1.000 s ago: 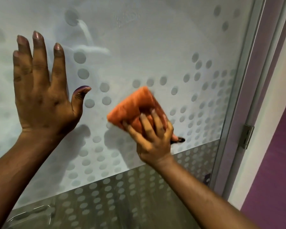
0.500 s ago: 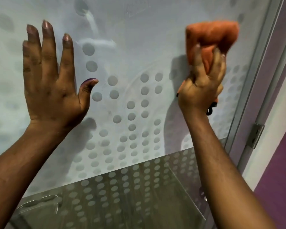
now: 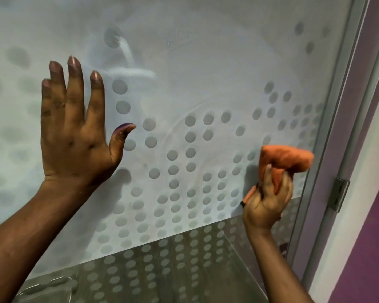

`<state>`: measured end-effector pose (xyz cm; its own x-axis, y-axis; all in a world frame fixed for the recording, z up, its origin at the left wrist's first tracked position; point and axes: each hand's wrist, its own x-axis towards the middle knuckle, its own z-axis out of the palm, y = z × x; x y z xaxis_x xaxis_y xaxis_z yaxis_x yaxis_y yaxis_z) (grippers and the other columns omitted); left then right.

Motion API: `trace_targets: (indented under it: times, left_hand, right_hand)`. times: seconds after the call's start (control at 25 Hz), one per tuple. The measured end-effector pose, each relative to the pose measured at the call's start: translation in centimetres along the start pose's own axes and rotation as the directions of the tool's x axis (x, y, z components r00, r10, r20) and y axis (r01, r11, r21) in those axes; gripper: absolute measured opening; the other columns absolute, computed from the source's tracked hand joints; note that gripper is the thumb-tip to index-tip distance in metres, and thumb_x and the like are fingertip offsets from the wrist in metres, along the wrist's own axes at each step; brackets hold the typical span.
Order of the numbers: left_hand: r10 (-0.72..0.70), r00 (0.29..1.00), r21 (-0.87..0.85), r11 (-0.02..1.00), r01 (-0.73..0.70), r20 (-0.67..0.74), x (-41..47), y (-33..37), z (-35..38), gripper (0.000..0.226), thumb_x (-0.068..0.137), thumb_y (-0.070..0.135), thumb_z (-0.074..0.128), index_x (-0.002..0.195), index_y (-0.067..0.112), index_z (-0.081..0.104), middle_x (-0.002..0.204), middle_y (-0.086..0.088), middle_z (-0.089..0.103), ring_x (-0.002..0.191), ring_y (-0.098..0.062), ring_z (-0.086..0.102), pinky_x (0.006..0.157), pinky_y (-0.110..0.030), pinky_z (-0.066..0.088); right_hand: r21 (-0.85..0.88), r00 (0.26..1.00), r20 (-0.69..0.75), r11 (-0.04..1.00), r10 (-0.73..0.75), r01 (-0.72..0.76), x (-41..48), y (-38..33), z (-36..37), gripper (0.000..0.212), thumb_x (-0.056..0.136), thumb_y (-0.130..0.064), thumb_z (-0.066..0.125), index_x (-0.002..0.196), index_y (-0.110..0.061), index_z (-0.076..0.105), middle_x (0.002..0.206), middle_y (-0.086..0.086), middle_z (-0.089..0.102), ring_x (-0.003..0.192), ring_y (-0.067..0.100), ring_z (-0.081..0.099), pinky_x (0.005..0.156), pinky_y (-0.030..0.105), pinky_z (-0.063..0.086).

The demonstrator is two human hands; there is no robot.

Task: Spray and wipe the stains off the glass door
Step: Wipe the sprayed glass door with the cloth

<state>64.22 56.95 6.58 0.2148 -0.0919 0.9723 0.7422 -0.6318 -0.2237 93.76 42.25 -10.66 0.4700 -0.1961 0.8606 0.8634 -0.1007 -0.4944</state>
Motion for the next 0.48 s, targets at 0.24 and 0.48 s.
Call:
trace_targets:
  times: [0.24,0.48]
  left_hand:
    - [0.027,1.000,0.006,1.000,-0.027,-0.002,0.2,0.3,-0.8,0.069,0.099,0.044,0.043,0.150,0.000,0.027,0.154,-0.029,0.026,0.144,-0.047,0.021,0.123,-0.044,0.008]
    - [0.023,1.000,-0.081,0.996,-0.025,-0.021,0.3,0.3,-1.2,0.066,0.101,0.043,0.031,0.145,-0.008,0.034,0.153,-0.027,0.028,0.144,-0.044,0.023,0.124,-0.041,0.009]
  right_hand:
    - [-0.015,0.892,0.213,0.911,-0.399,0.412,-8.0,-7.6,0.5,0.048,0.078,-0.009,0.048,0.120,-0.027,0.064,0.130,0.003,0.045,0.119,0.038,0.043,0.091,0.052,0.039]
    - [-0.018,0.780,0.214,0.797,-0.587,0.604,-4.3,-15.5,2.7,0.047,0.091,-0.022,0.041,0.130,-0.044,0.054,0.134,-0.001,0.048,0.129,0.030,0.044,0.089,0.056,0.042]
